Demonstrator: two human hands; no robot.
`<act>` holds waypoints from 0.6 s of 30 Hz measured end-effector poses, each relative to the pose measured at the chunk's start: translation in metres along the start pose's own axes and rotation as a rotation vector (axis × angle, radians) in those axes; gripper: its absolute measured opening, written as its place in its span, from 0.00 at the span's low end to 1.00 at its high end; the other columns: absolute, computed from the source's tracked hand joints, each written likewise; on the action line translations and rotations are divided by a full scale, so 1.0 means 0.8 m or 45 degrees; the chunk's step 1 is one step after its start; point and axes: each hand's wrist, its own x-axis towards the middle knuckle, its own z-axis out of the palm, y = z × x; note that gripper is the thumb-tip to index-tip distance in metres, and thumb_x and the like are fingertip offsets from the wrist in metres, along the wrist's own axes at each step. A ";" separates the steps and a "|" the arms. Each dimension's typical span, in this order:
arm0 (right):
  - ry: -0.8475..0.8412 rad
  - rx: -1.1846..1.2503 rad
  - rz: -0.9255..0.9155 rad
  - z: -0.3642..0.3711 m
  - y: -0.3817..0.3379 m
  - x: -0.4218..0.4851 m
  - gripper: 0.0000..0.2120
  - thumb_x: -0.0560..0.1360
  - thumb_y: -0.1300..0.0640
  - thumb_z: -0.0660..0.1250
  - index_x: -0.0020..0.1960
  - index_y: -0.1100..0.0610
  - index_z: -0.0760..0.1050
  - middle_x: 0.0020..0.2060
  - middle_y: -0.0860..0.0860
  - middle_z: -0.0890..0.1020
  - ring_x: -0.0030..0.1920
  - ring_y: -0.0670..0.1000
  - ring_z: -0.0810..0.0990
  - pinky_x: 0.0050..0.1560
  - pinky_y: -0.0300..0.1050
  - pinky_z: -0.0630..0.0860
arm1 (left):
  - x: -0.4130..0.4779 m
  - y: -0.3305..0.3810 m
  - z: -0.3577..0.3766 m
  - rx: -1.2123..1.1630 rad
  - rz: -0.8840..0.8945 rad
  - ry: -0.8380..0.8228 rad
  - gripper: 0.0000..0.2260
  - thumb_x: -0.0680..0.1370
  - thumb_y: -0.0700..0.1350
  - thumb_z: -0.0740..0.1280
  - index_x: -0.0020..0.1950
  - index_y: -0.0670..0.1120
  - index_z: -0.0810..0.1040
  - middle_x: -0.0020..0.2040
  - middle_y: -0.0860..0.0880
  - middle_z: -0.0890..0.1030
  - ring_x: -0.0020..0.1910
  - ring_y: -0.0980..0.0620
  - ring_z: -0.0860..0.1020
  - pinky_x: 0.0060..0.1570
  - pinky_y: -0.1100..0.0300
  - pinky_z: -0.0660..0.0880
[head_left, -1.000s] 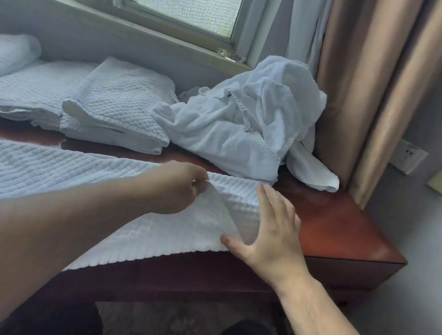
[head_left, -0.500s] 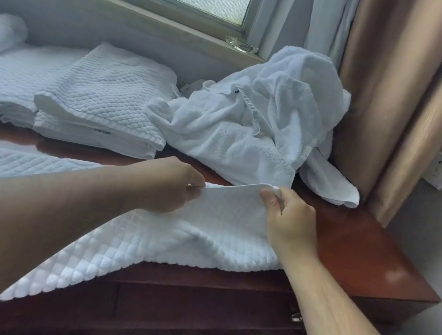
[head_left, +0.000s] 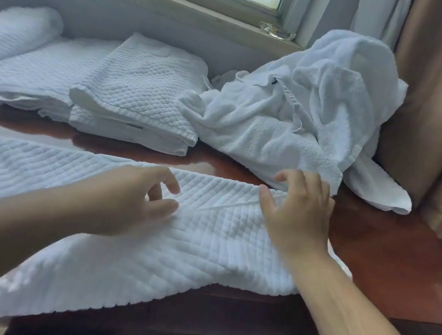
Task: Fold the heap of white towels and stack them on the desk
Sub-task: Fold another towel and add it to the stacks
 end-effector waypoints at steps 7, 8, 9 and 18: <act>-0.727 0.520 -0.939 0.023 -0.157 -0.053 0.22 0.73 0.33 0.66 0.57 0.48 0.79 0.53 0.42 0.76 0.57 0.44 0.71 0.61 0.44 0.71 | -0.071 -0.083 -0.045 -0.251 -0.112 0.400 0.04 0.79 0.49 0.68 0.48 0.58 0.81 0.41 0.55 0.81 0.40 0.55 0.79 0.41 0.55 0.73; -0.790 0.452 -1.037 0.031 -0.164 -0.060 0.23 0.73 0.32 0.67 0.58 0.48 0.78 0.55 0.43 0.75 0.57 0.45 0.70 0.62 0.45 0.70 | -0.084 -0.090 -0.046 -0.250 -0.116 0.436 0.04 0.79 0.48 0.68 0.48 0.58 0.81 0.41 0.55 0.81 0.39 0.57 0.79 0.40 0.58 0.72; -0.802 0.424 -1.086 0.038 -0.166 -0.064 0.22 0.73 0.33 0.69 0.58 0.47 0.78 0.55 0.44 0.74 0.57 0.45 0.70 0.62 0.46 0.70 | -0.097 -0.098 -0.044 -0.236 -0.121 0.464 0.04 0.79 0.48 0.68 0.48 0.58 0.81 0.40 0.56 0.81 0.38 0.58 0.78 0.39 0.61 0.71; -0.418 0.654 -1.254 0.053 -0.155 -0.072 0.15 0.76 0.44 0.72 0.40 0.54 0.75 0.38 0.44 0.73 0.38 0.44 0.69 0.35 0.41 0.72 | -0.152 -0.090 -0.015 -0.148 0.079 0.553 0.05 0.78 0.54 0.64 0.45 0.58 0.79 0.41 0.59 0.78 0.35 0.54 0.74 0.34 0.66 0.68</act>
